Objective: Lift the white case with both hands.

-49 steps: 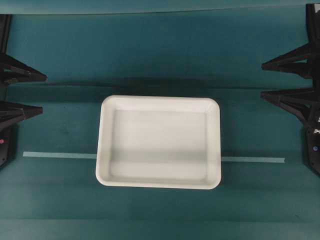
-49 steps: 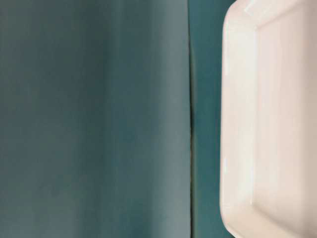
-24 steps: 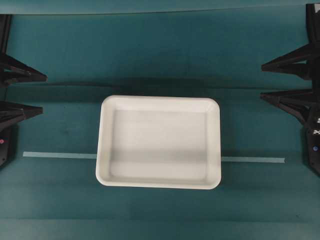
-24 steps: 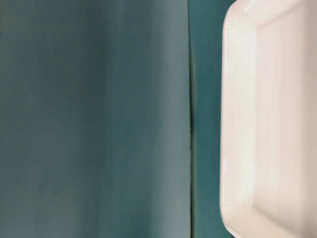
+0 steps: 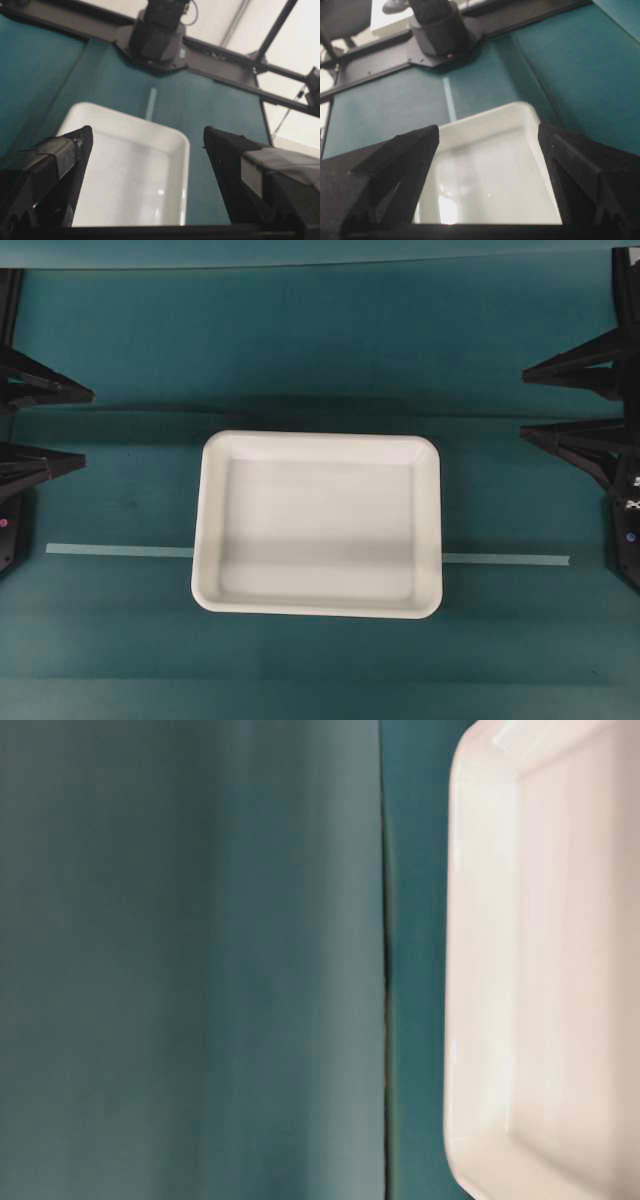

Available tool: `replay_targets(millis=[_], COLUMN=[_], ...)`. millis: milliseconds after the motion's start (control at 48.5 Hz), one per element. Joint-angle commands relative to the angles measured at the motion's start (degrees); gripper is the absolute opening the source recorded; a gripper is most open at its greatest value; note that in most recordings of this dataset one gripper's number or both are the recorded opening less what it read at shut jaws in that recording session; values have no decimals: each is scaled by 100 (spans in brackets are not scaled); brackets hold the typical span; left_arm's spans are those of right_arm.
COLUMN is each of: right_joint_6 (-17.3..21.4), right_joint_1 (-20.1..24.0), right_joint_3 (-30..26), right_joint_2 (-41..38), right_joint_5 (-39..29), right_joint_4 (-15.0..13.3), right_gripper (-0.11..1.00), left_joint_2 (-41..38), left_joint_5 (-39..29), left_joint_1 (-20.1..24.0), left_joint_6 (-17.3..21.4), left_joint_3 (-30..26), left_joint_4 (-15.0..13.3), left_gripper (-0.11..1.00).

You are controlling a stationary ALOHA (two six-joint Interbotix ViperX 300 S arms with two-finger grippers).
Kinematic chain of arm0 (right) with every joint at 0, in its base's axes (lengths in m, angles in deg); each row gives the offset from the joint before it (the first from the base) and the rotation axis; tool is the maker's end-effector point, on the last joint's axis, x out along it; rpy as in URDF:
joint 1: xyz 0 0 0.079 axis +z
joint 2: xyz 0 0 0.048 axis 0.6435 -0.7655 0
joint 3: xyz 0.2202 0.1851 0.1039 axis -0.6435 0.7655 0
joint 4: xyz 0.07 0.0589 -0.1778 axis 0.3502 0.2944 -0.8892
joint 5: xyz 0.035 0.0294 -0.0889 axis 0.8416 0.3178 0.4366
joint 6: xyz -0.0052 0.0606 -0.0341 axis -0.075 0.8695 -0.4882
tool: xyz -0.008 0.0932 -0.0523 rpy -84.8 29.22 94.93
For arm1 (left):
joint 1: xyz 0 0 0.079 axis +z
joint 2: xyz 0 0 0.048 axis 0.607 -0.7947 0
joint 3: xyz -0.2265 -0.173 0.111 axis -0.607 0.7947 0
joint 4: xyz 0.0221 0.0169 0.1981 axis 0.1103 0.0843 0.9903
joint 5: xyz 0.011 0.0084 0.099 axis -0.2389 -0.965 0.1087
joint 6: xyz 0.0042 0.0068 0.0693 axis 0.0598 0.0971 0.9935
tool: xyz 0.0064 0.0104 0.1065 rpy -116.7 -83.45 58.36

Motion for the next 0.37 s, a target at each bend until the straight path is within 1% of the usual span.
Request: replay_targets(millis=[0,350], right_joint_6=[9,18], right_joint_1=[9,9], right_joint_3=[-53,-26], right_joint_2=[-105,-88], right_joint_5=[53,44], right_joint_4=[-18,-18], right_gripper=[87,87], left_joint_2=[-88,-88], left_joint_5=[26,26], left_joint_1=[0,-9], left_joint_6=[9,9], left_joint_3=[-88,-88], left_joint_4=[18,18], left_gripper=[95,95])
